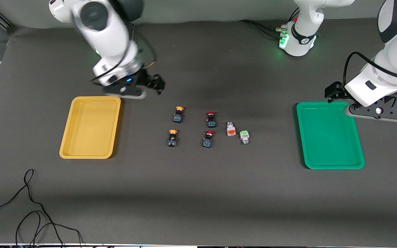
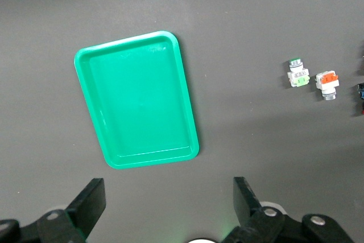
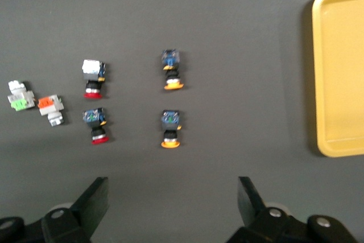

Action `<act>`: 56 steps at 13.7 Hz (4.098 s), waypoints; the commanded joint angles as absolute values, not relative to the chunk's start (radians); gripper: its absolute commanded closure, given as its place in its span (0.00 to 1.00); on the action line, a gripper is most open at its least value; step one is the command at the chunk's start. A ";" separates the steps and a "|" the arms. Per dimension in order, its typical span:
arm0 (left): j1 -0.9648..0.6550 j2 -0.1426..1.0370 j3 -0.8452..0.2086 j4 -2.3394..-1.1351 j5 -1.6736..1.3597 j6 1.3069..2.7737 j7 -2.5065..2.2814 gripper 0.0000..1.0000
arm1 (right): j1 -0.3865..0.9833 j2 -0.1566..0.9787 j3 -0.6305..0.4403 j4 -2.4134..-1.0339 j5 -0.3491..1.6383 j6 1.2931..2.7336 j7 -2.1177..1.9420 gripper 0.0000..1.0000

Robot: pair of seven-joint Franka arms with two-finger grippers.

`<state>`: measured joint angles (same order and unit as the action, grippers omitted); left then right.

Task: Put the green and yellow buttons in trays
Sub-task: 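Move the right gripper over the yellow-capped blue button, then grasp the yellow button with the right gripper while the left gripper grasps the green button, then carry the yellow button to the yellow tray while the left gripper carries green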

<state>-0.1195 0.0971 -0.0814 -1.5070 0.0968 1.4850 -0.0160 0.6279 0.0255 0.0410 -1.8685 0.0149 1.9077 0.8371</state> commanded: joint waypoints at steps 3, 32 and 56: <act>-0.118 0.104 -0.081 -1.488 0.098 1.463 -0.002 0.00 | 0.732 0.072 0.028 -1.913 -0.069 1.999 0.966 0.00; -0.390 0.604 -0.132 -1.764 0.018 2.239 -0.583 0.00 | 0.746 0.479 -0.020 -2.079 -0.109 2.592 0.951 0.72; -0.351 0.385 -0.126 -1.512 0.035 1.616 -0.591 1.00 | 0.649 0.206 -0.847 -2.164 0.179 2.259 -0.572 0.72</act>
